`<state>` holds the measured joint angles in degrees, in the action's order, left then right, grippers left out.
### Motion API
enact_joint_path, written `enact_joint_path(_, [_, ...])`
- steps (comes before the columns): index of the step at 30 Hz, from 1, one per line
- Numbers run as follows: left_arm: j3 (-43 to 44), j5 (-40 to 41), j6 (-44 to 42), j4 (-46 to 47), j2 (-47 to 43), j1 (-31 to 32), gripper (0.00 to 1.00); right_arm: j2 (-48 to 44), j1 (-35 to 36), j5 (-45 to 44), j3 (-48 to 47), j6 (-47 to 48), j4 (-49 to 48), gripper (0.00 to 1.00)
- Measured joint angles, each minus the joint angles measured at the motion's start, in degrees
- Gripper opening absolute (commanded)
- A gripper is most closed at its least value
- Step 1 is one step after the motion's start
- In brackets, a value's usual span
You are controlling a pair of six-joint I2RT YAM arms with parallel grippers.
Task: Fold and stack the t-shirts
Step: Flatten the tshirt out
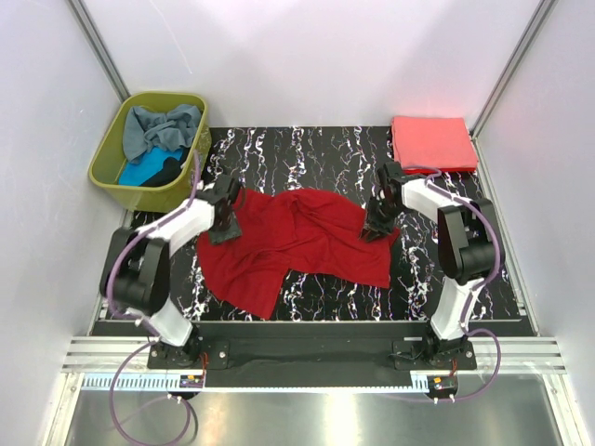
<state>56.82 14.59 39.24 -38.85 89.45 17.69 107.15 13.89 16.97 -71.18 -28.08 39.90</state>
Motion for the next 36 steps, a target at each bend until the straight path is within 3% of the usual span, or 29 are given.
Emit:
enact_joint_path(6, [11.2,0.8,-4.8,1.1,16.0,-0.6,0.44,3.4,-0.9,-3.3,-1.8,0.1,0.9,0.32])
enact_joint_path(14, [36.0,0.5,-10.1,-2.0,33.1,-0.9,0.41,8.8,-4.4,-6.0,-10.8,3.6,5.7,0.35])
enact_joint_path(17, [45.9,0.2,-12.4,-2.0,39.1,-0.7,0.52,9.0,-4.4,-6.7,-12.0,4.1,7.4,0.41])
enact_joint_path(20, [48.6,1.5,-14.1,-2.6,39.6,0.1,0.62,8.5,-4.4,-7.8,-12.5,4.5,9.8,0.54])
enact_joint_path(23, [46.1,3.5,-14.8,-4.3,34.9,2.5,0.67,5.6,-4.4,-8.9,-12.4,5.0,12.0,0.66])
enact_joint_path(25, [39.9,4.0,-14.0,-4.7,26.2,4.9,0.68,1.1,-4.4,-9.4,-11.4,5.2,12.6,0.71])
enact_joint_path(31, [13.2,3.1,-0.4,-6.1,-13.0,8.3,0.66,-13.4,-3.3,-9.2,-7.3,6.5,13.0,0.72])
enact_joint_path(33, [5.9,2.8,5.4,-8.4,-21.5,7.0,0.69,-16.3,-2.7,-8.3,-5.6,6.7,13.0,0.72])
enact_joint_path(36, [-3.0,0.7,13.7,-11.4,-26.8,5.4,0.68,-18.8,-2.1,-6.6,-2.9,6.7,13.1,0.72])
